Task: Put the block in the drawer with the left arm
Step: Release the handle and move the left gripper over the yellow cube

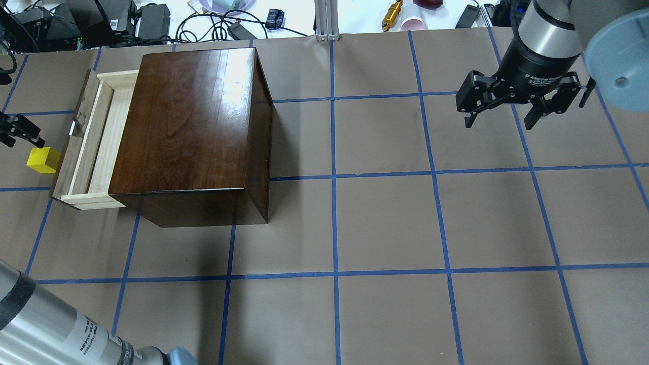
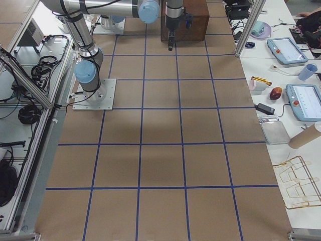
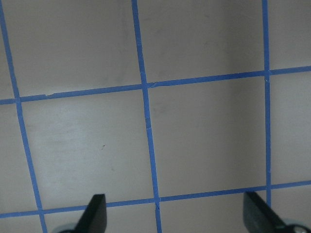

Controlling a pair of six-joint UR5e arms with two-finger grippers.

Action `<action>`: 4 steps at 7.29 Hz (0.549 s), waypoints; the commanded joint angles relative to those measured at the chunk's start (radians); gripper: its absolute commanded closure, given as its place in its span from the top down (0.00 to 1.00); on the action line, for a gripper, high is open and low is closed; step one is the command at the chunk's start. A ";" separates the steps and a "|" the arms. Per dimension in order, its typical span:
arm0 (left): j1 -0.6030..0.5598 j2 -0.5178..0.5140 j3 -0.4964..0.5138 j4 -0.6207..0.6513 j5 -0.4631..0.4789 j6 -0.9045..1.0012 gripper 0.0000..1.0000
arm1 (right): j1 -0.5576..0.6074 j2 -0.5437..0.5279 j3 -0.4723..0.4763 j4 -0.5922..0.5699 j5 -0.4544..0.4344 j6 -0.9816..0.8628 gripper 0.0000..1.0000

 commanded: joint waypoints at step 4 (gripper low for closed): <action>0.017 -0.067 0.000 0.041 -0.008 0.016 0.83 | 0.000 0.000 0.000 0.000 0.001 0.000 1.00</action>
